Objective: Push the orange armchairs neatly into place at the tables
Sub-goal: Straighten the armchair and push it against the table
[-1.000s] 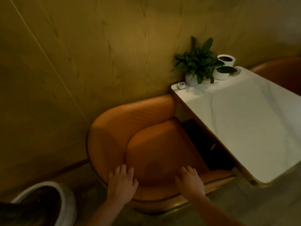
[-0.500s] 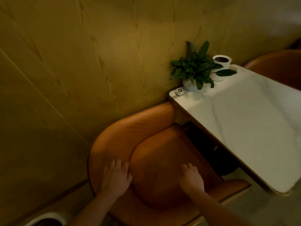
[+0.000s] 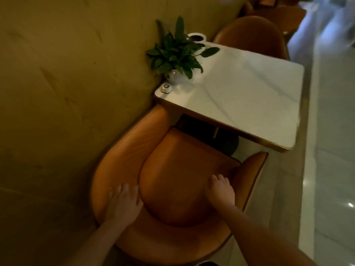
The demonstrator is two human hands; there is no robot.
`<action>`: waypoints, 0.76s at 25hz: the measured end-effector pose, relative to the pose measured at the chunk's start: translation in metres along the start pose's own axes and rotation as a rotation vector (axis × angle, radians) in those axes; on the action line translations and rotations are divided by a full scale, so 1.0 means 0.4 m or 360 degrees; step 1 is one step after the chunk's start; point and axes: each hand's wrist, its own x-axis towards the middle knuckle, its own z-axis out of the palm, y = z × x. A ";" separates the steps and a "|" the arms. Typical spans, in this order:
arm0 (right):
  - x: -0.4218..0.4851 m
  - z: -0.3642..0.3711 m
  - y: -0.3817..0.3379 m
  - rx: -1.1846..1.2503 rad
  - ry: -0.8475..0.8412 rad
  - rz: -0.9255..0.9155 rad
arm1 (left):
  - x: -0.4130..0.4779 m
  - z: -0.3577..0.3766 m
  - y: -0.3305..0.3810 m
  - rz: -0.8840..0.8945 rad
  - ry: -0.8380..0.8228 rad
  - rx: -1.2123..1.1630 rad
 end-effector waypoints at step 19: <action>-0.094 0.141 0.030 -0.0197 -0.0052 0.0832 | 0.241 0.052 -0.208 0.0317 -0.0166 0.0247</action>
